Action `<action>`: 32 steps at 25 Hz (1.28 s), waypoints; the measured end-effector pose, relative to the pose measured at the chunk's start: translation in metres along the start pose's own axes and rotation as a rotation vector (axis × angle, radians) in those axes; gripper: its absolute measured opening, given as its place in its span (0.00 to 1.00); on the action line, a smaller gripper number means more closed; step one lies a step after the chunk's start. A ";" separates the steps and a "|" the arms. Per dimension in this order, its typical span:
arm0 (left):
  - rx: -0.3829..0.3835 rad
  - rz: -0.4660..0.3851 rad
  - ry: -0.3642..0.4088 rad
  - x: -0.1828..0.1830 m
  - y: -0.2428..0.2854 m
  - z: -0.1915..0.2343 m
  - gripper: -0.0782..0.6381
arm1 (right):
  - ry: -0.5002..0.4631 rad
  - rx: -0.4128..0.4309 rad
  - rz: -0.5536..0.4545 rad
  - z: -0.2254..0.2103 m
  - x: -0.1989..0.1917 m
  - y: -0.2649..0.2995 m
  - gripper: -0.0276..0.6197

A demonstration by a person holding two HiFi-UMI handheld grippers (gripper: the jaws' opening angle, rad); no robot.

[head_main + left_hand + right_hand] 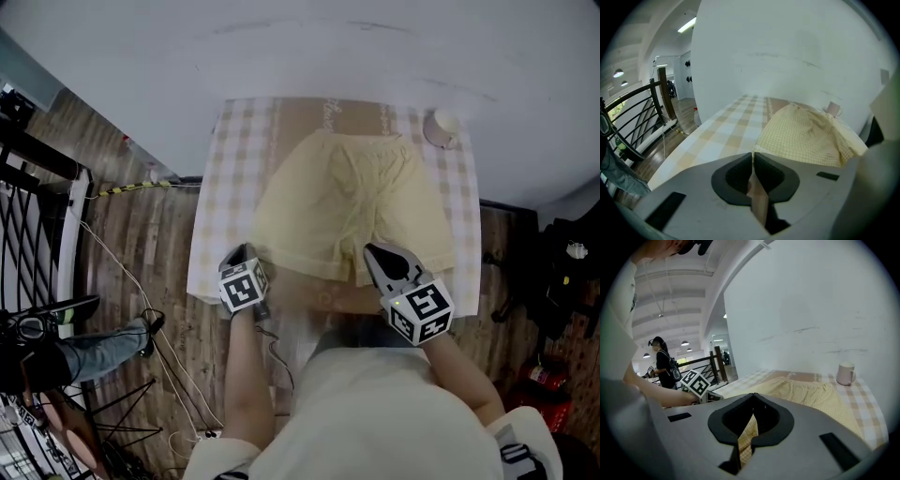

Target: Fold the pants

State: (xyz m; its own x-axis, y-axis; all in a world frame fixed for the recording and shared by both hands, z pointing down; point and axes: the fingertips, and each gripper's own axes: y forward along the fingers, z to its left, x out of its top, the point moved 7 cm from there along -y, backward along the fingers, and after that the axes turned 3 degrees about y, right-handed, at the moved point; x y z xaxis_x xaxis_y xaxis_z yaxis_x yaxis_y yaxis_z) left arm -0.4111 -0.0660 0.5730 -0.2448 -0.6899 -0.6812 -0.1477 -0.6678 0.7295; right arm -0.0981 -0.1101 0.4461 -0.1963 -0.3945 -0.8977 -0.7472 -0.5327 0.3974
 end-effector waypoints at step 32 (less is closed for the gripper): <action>-0.464 -0.250 0.063 0.067 -0.092 -0.251 0.13 | 0.057 -0.153 -0.114 -0.097 -0.004 -0.122 0.04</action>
State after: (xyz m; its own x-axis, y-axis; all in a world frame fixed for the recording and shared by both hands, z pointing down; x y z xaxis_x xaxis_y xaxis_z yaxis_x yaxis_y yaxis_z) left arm -0.1735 -0.1208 0.4448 -0.1965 -0.4994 -0.8438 0.2486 -0.8578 0.4498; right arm 0.0556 -0.1161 0.4195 -0.0769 -0.3645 -0.9280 -0.6561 -0.6824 0.3223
